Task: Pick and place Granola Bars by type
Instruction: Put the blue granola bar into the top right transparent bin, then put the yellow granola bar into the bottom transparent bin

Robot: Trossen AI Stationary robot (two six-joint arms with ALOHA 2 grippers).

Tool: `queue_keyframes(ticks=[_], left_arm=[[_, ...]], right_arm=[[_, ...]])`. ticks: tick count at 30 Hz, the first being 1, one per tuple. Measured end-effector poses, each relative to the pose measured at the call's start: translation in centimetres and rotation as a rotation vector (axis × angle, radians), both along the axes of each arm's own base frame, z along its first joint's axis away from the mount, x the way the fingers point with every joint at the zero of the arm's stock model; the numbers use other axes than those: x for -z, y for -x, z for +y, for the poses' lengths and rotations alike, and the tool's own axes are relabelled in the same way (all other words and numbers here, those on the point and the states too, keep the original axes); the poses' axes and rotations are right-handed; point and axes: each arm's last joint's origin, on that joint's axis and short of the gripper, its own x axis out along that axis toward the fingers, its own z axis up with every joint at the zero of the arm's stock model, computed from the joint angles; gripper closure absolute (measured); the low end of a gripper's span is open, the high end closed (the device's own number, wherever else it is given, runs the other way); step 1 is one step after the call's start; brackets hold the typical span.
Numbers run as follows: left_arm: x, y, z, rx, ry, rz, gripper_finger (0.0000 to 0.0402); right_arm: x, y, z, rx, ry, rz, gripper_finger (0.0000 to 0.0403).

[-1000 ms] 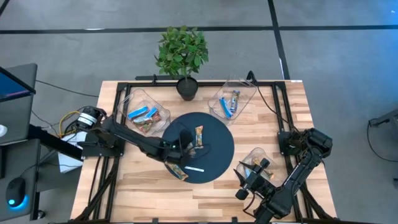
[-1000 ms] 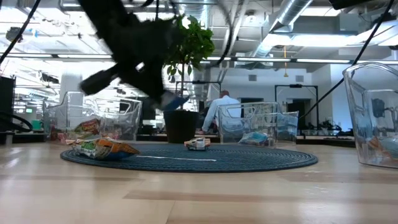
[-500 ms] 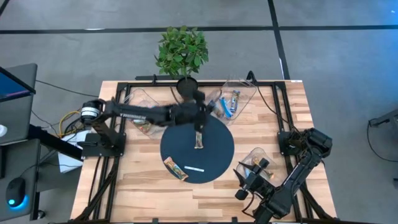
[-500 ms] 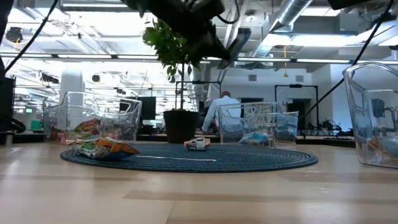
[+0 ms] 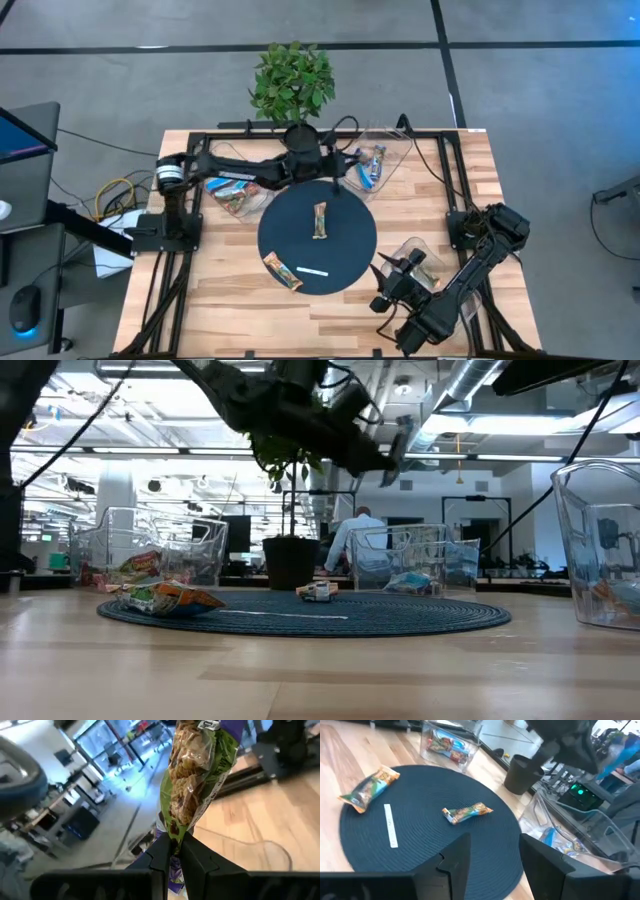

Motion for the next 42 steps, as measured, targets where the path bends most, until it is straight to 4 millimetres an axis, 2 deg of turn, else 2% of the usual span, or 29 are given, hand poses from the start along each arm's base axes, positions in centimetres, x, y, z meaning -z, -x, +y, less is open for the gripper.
queue_keyframes(ticks=[7,12,20,25,28,32,35,38,42], left_arm=[[2.1,-2.4,1.9,-0.090,0.089,0.114,0.0370],[2.1,-3.7,2.2,-0.103,0.092,0.141,0.0339],[1.9,-3.6,2.4,-0.191,0.080,0.157,0.0257],[1.7,-3.1,1.7,-0.212,0.027,0.255,0.0227],[-0.4,-2.4,0.3,-0.170,-0.002,0.285,0.0222],[-4.9,-0.1,-2.4,-0.080,-0.014,0.300,0.0222],[-8.6,2.7,-4.8,0.011,0.018,0.307,0.0223],[-11.9,6.5,-7.0,0.113,0.095,0.324,0.0223],[-14.2,11.6,-9.4,0.277,0.256,0.388,0.0224]], right_arm=[[0.0,0.2,0.2,-0.007,-0.001,0.000,0.0242],[0.0,0.4,0.4,-0.011,-0.006,0.010,0.0246],[0.0,0.5,0.6,-0.016,-0.015,0.010,0.0250],[0.0,0.6,0.7,-0.020,-0.019,0.006,0.0250],[0.1,0.6,0.7,-0.020,-0.021,0.005,0.0253],[0.0,0.3,0.4,-0.007,-0.019,0.002,0.0256],[0.1,-0.2,0.0,0.010,-0.026,-0.005,0.0257],[0.1,-0.9,-0.5,0.036,-0.036,-0.016,0.0257],[0.3,-2.2,-1.5,0.084,-0.056,-0.034,0.0255]])
